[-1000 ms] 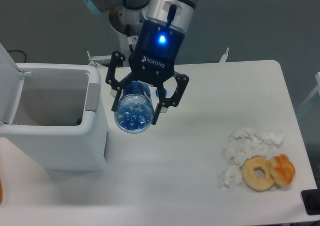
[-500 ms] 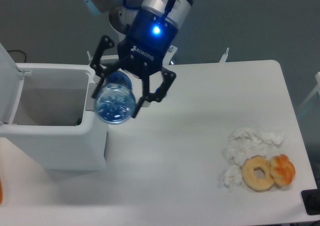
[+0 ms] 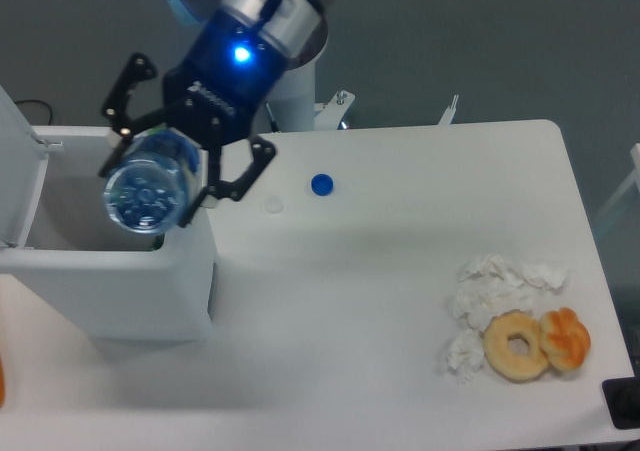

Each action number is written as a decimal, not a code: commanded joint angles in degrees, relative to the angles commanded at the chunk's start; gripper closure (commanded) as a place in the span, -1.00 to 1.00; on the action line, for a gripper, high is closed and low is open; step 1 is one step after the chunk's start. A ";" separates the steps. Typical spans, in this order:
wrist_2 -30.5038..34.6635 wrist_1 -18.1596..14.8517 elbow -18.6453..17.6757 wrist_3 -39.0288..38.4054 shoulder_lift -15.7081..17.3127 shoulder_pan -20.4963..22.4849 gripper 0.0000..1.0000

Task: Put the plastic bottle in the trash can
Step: 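Carry the held bottle up and over toward the white trash bin, then lower the bottle into the bin opening, tilting it neck-down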

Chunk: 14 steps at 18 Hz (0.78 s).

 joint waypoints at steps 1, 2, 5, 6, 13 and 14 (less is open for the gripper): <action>0.00 0.00 -0.18 0.00 0.00 -0.09 -0.57; 0.00 0.00 -0.18 0.09 0.00 -0.18 -0.57; -0.09 0.00 -0.36 0.09 -0.26 -0.79 -0.58; -0.09 0.00 -0.36 0.09 -0.44 -1.32 -0.58; -0.18 0.00 -1.59 1.49 -1.40 -3.52 -0.58; -0.26 0.00 -1.59 1.58 -1.41 -3.61 -0.58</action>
